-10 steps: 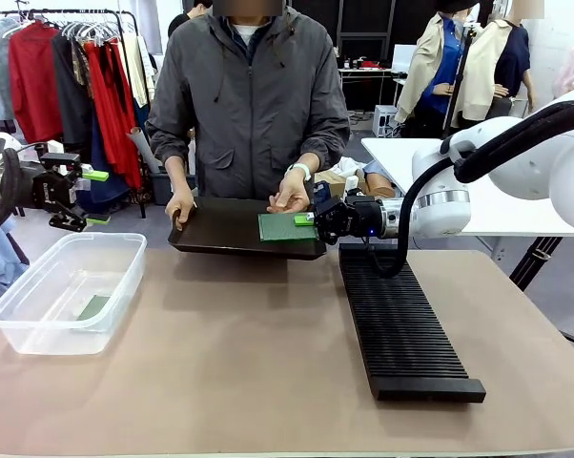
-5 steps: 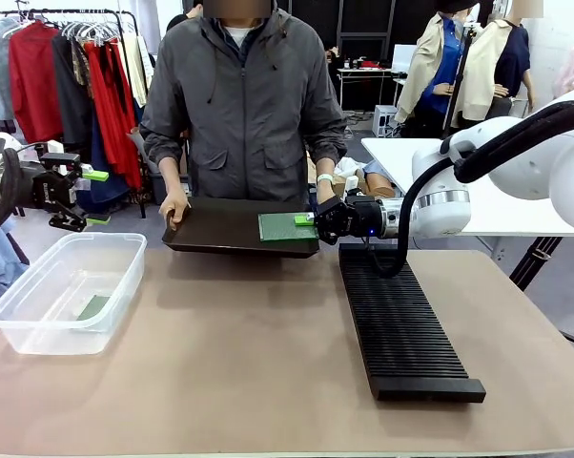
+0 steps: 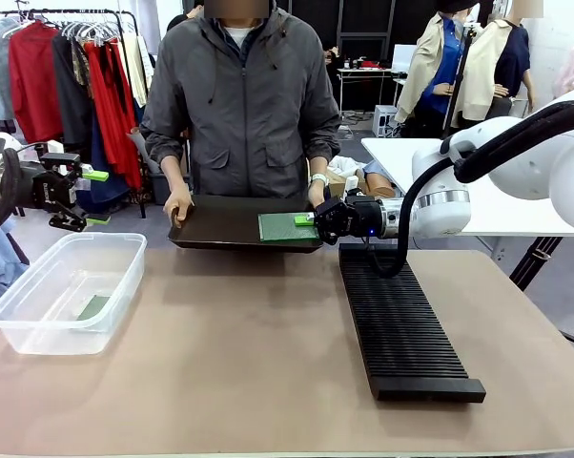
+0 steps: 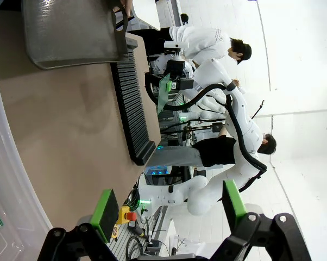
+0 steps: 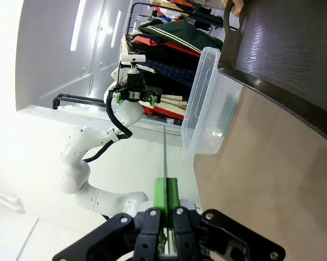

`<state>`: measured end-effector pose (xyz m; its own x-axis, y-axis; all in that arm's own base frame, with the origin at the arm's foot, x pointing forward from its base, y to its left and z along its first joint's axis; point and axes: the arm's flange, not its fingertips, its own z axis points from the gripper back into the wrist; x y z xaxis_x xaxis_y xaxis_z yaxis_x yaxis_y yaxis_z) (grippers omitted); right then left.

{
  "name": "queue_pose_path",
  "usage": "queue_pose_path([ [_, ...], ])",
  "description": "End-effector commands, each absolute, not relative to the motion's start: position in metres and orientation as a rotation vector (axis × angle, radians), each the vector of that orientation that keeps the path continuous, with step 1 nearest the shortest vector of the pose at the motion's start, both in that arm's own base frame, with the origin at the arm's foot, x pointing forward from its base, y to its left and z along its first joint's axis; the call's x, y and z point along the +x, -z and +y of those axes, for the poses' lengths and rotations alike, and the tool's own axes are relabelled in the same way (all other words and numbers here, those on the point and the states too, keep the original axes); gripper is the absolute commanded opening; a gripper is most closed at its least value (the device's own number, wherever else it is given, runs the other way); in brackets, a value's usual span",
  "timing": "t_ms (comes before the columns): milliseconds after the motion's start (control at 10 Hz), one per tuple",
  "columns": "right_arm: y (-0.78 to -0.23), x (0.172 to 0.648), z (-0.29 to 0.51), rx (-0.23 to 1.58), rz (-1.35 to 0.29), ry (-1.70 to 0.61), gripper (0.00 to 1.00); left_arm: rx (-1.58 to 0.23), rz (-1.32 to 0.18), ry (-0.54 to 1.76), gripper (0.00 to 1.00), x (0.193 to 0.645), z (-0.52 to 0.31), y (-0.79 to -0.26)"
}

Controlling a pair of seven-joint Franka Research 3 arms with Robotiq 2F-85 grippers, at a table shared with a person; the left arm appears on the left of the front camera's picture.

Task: Sort PCBs into racks and boxes based on the side picked up.
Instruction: If the short side of the Blank PCB is picked up, insert it into the PCB Rack ; if the long side is picked up, place it in the Organizing box.

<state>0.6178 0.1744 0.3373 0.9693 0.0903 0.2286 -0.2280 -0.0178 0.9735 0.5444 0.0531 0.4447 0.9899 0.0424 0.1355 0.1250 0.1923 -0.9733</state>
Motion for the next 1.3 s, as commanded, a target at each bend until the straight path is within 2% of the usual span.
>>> queue_pose_path([
  [0, -0.339, 0.618, 0.176, 1.571, -0.112, -0.258, 0.00, -1.375, -0.144, 0.058, 1.00, 0.544, 0.053, -0.446],
  [600, -0.369, 0.591, 0.132, 1.560, -0.181, -0.499, 0.00, -1.375, -0.144, 0.058, 1.00, 0.544, 0.053, -0.446],
  [1200, -0.380, 0.561, 0.049, 1.474, -0.402, -0.625, 0.00, -1.375, -0.144, 0.058, 1.00, 0.544, 0.053, -0.446],
])
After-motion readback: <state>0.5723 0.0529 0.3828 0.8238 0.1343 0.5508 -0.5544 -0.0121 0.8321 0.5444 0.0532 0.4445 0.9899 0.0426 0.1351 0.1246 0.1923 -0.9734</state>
